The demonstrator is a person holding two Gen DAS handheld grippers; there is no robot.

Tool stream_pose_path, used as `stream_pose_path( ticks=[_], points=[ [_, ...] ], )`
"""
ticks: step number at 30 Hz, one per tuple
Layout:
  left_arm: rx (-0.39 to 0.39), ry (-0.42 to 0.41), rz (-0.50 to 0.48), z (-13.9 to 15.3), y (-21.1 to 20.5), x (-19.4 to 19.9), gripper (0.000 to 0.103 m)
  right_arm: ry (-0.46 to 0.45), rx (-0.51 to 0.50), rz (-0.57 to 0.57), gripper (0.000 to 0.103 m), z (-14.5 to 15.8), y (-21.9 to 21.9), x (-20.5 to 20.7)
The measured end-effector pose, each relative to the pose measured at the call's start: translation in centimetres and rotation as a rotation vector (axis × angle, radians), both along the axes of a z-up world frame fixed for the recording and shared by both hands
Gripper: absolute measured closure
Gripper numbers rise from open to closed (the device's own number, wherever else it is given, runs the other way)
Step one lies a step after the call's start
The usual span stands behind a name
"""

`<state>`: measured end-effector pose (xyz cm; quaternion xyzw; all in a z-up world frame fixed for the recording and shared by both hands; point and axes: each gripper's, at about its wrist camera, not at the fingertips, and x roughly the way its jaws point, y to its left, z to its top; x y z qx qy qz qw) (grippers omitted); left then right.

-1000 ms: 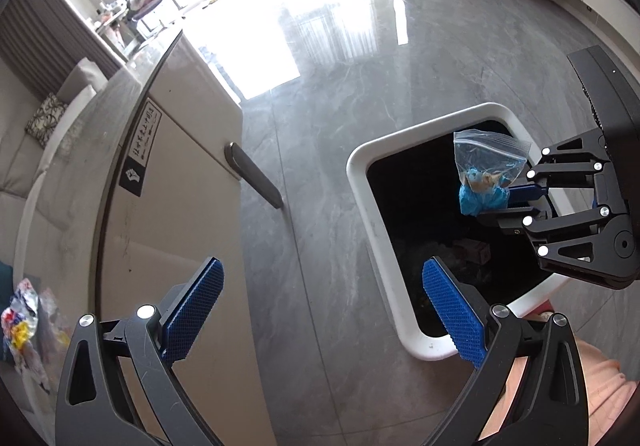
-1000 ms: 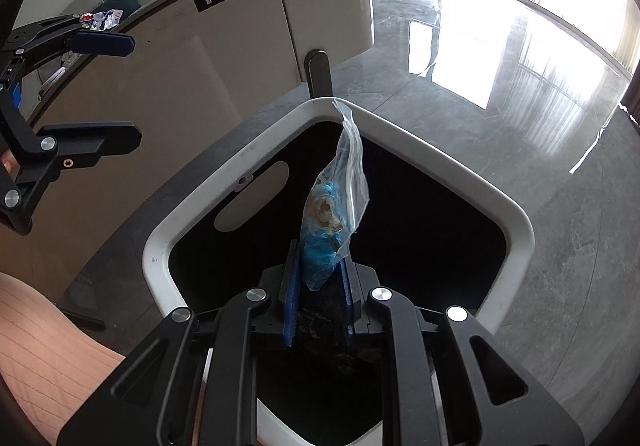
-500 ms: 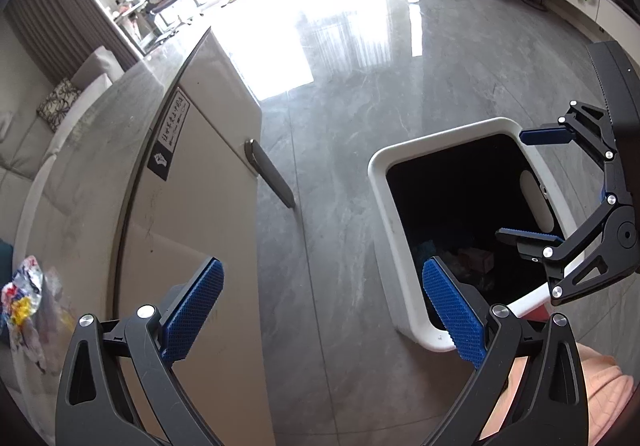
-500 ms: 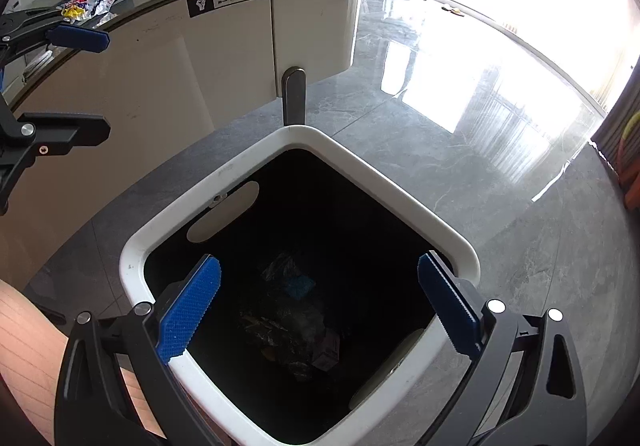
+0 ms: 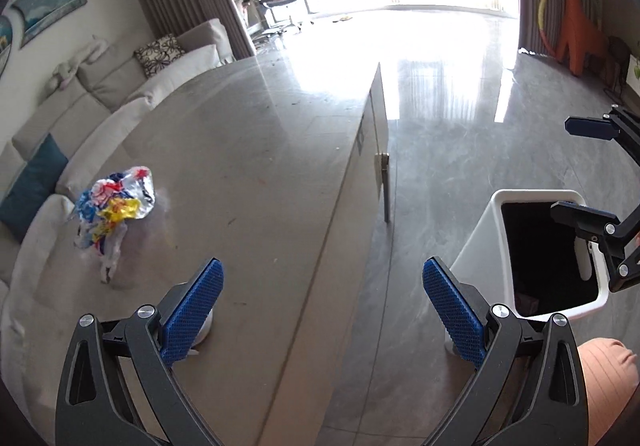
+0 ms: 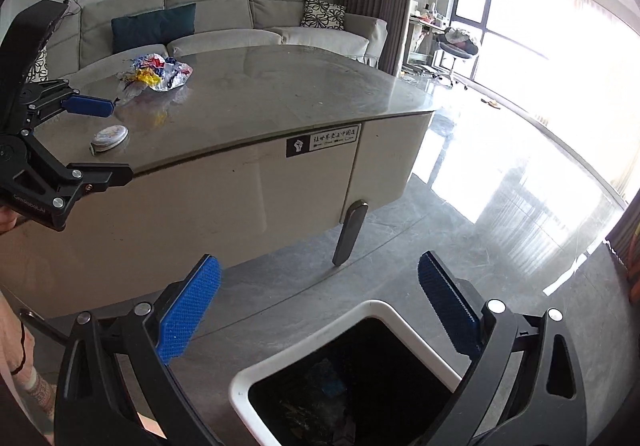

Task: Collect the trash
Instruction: 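Move both open tools back over the coffee table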

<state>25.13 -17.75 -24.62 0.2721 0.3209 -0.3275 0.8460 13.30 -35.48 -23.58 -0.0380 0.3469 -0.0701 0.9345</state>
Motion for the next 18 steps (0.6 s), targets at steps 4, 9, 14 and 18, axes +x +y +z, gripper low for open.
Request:
stream_pose_path(
  ticks=[4, 9, 14, 18],
  points=[
    [-0.057, -0.012, 0.107, 1.7, 3.8, 3.2, 0.005, -0.051, 0.000, 0.079, 0.005, 2.2, 3.2, 3.5],
    [-0.102, -0.033, 0.204, 3.0, 7.3, 7.4, 0.005, -0.106, -0.010, 0.172, 0.005, 4.8, 7.3, 8.5],
    [-0.140, -0.020, 0.280, 3.0, 9.4, 11.9, 0.005, -0.127, -0.003, 0.225, 0.005, 5.8, 10.3, 12.5],
    [-0.164, 0.001, 0.307, 2.9, 10.5, 15.3, 0.005, -0.122, 0.002, 0.249, 0.005, 5.5, 12.0, 14.9]
  ],
)
